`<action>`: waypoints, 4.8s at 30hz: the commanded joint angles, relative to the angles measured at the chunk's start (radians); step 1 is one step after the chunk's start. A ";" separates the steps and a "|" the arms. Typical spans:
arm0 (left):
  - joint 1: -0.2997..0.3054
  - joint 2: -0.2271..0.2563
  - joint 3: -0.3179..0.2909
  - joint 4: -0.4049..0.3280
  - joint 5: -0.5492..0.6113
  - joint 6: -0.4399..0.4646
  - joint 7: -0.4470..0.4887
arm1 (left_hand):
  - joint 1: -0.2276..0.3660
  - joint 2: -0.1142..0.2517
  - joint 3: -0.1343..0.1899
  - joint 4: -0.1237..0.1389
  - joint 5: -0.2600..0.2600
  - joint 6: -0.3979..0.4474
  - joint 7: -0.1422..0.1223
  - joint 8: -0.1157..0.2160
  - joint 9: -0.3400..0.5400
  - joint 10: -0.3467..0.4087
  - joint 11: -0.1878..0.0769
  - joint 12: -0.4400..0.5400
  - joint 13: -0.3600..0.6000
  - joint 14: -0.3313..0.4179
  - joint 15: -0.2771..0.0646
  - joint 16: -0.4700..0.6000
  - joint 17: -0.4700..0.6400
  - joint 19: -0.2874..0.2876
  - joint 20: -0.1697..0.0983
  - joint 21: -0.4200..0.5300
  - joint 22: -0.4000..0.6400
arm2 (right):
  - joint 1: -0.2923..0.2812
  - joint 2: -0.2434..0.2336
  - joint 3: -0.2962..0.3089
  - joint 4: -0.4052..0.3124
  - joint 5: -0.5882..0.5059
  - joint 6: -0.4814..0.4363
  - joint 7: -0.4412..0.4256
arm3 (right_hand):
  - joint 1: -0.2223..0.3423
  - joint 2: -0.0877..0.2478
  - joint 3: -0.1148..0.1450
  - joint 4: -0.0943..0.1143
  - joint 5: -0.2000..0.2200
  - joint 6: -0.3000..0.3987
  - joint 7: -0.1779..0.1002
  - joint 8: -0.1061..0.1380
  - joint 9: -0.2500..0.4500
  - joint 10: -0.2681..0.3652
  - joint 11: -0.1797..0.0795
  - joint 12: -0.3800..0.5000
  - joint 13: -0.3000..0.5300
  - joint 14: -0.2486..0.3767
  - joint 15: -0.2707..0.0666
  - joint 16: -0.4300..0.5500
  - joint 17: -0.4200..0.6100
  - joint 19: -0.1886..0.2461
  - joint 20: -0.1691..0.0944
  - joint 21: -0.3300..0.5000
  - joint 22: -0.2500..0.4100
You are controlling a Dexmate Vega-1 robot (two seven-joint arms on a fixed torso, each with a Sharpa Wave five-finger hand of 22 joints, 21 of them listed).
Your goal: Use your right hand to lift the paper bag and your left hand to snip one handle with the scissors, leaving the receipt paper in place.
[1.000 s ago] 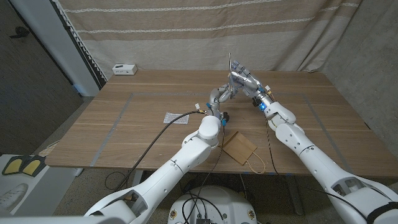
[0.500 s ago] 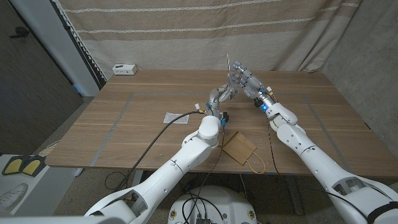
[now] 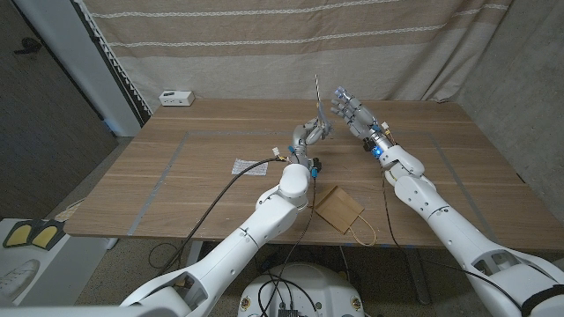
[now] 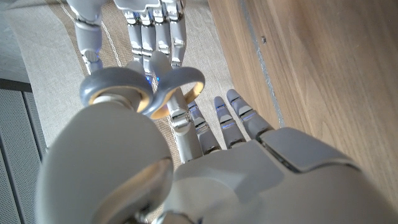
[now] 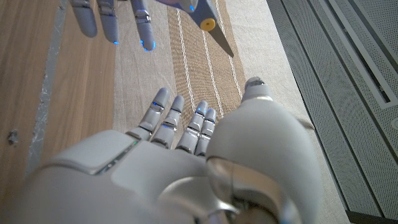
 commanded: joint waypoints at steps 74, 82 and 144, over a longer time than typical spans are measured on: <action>0.024 0.059 -0.080 -0.011 -0.022 -0.108 -0.028 | -0.260 0.168 0.175 0.063 0.038 -0.468 -0.184 0.239 0.247 0.336 0.003 0.336 0.366 0.321 -0.189 0.021 0.166 -0.012 -0.105 0.025 0.008 | 0.019 -0.054 0.004 -0.013 -0.040 -0.053 -0.062 | -0.001 0.043 -0.019 -0.048 0.071 -0.017 -0.007 -0.006 -0.015 -0.291 0.047 -0.034 -0.019 -0.077 -0.106 0.006 -0.084 -0.023 0.022 -0.079 0.007; 0.027 0.073 -0.101 -0.004 -0.051 -0.133 -0.058 | -0.265 0.186 0.162 0.026 0.030 -0.460 -0.181 0.251 0.228 0.336 0.000 0.441 0.479 0.388 -0.189 0.036 0.200 0.001 -0.095 0.035 0.013 | 0.017 -0.042 -0.008 -0.030 -0.056 -0.051 -0.101 | -0.001 0.046 -0.019 -0.051 0.073 -0.014 -0.007 -0.004 -0.016 -0.291 0.048 -0.030 -0.021 -0.076 -0.105 0.008 -0.089 -0.021 0.022 -0.082 0.007; 0.115 0.171 -0.164 -0.110 -0.247 -0.173 -0.222 | -0.038 0.265 -0.189 0.033 0.032 -0.533 -0.179 0.270 0.290 0.149 -0.003 1.031 1.001 0.394 -0.185 0.483 1.000 0.042 -0.085 0.286 0.297 | 0.009 -0.029 -0.030 -0.065 -0.083 -0.049 -0.170 | -0.001 0.064 -0.023 -0.064 0.081 -0.016 -0.010 -0.002 -0.022 -0.295 0.048 -0.013 -0.033 -0.083 -0.102 0.016 -0.116 -0.021 0.027 -0.108 0.009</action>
